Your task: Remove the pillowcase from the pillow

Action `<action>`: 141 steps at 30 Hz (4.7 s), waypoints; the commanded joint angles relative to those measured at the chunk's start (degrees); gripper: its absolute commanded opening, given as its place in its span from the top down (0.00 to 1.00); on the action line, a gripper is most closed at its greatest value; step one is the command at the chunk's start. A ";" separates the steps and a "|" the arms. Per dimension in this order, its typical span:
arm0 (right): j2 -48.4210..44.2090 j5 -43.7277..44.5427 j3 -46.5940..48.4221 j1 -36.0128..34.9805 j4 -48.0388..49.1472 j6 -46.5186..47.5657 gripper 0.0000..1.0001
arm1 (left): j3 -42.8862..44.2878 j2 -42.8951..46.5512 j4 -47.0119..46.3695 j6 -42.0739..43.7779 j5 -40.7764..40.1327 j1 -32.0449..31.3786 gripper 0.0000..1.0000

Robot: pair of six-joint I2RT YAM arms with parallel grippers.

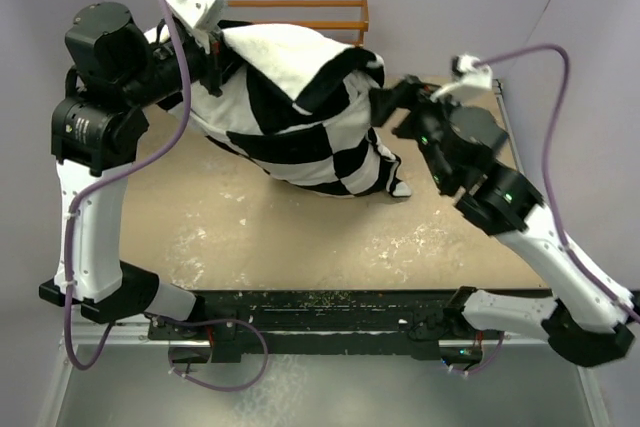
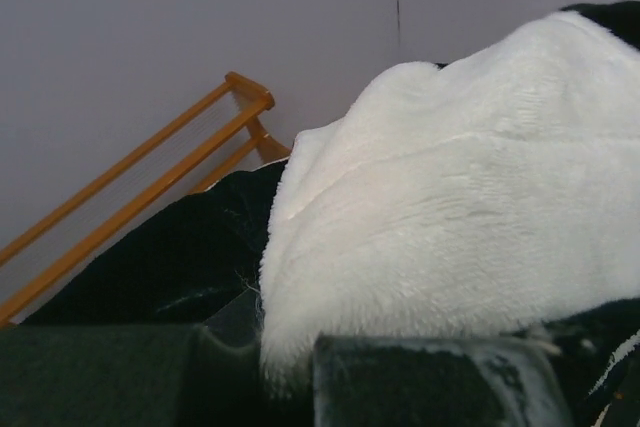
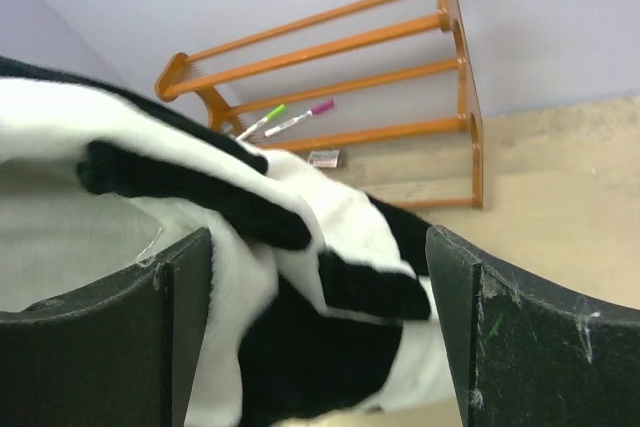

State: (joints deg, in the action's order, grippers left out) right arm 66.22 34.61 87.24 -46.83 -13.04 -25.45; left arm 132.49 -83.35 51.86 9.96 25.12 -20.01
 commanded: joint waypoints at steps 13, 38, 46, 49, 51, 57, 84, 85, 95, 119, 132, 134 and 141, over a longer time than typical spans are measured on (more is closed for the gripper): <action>-12.31 -6.05 -8.83 -8.85 2.39 -15.78 0.12 | -3.87 -4.06 -18.73 -11.43 -4.51 -7.69 1.00; -10.49 2.93 -27.35 -10.43 4.73 -21.47 0.44 | -3.03 -2.14 -18.06 -3.79 -9.30 -8.38 1.00; -10.08 2.35 -17.49 -6.91 -5.78 -10.04 0.36 | -2.33 -1.13 -16.89 -3.40 -8.96 -8.38 1.00; -15.05 1.98 -15.11 -6.95 -6.06 -6.05 0.24 | -2.90 -0.43 -16.86 -2.37 -9.57 -8.38 1.00; -18.15 -1.68 -15.22 -7.04 -4.35 -4.26 0.21 | -3.42 -0.04 -16.81 -1.82 -10.12 -8.39 1.00; -16.15 -12.48 -7.74 -8.79 -0.20 2.70 0.14 | -3.70 -0.53 -15.64 -1.60 -11.30 -8.38 1.00; 2.87 -0.29 5.22 -14.90 0.31 30.75 0.04 | -1.88 -1.33 -12.39 -1.21 -11.10 -8.38 1.00; 3.47 -0.51 5.22 -14.95 0.56 31.21 0.04 | -1.88 -1.42 -12.40 -1.25 -10.79 -8.38 1.00; 9.23 -14.76 5.07 -14.85 11.75 34.86 0.11 | 0.27 -2.22 -10.77 -2.43 -7.28 -8.38 1.00; 21.48 -15.39 19.05 -5.55 16.05 10.55 1.00 | -33.13 25.17 -26.17 20.71 -0.55 -8.38 0.07; 23.71 -22.92 19.54 -6.78 19.94 1.05 1.00 | -40.69 22.06 -26.33 30.30 -6.20 -8.39 0.11; 23.69 -24.12 18.89 -6.78 20.57 0.28 1.00 | -41.74 21.75 -27.98 30.95 -7.67 -8.38 0.14; 22.09 -25.64 14.65 -6.87 23.10 -0.47 1.00 | -42.36 20.98 -33.58 32.58 -15.40 -8.38 0.47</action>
State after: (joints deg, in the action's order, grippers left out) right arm 91.37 11.70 103.66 -53.32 1.30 -22.74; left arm 90.19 -62.85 25.12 40.36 15.55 -28.32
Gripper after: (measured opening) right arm 0.031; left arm 0.625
